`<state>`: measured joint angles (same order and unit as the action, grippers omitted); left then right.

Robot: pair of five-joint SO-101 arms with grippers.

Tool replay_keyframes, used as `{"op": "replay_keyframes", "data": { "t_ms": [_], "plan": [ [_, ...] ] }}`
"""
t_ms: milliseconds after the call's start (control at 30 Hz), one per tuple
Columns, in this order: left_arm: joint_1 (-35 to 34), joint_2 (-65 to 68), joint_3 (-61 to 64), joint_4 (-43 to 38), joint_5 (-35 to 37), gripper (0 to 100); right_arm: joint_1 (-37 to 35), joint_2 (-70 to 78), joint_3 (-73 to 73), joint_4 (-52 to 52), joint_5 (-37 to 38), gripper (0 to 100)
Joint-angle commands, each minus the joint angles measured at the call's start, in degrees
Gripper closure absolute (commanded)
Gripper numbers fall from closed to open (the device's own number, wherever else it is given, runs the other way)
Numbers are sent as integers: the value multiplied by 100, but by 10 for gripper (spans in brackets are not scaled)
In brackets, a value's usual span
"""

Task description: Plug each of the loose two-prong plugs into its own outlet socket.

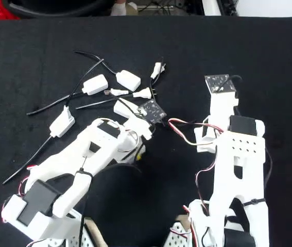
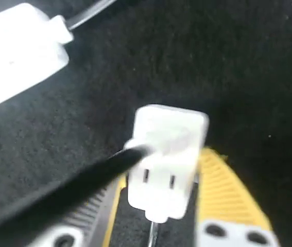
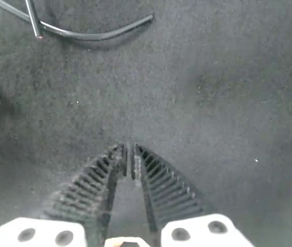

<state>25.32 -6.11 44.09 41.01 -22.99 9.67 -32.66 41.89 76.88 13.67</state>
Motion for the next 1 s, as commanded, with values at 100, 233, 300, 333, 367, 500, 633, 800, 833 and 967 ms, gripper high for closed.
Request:
{"op": "replay_keyframes", "data": {
  "t_ms": [100, 233, 300, 333, 367, 500, 633, 800, 833, 967],
  "plan": [
    [31, -18, -84, -44, 70, 938, 70, -4, -13, -79, -9, 986],
    [-57, -79, -84, 35, 53, 973, 70, -4, -13, -70, -9, 986],
    [-171, -79, -189, 325, 44, 970, 70, -4, -13, -70, -9, 986],
    [-242, -79, -277, 484, 35, 970, 70, -4, -13, -70, -9, 986],
    [-347, -79, -365, 659, 35, 970, 70, -4, -13, -70, -9, 986],
    [-989, -79, -831, 1327, -211, 970, 70, -4, -13, -70, -9, 986],
    [-1877, -79, -1138, 1881, -1204, 970, 70, 4, -13, -79, -9, 986],
    [-3046, -62, -1349, 2031, -2251, 969, -114, 22, -40, -97, -9, 986],
    [-3222, -26, -1393, 2022, -2426, 967, -229, 22, -40, -97, -9, 986],
    [-3609, -9, -1499, 1890, -3007, 966, -571, 31, -22, -264, -9, 986]
  ]
}}
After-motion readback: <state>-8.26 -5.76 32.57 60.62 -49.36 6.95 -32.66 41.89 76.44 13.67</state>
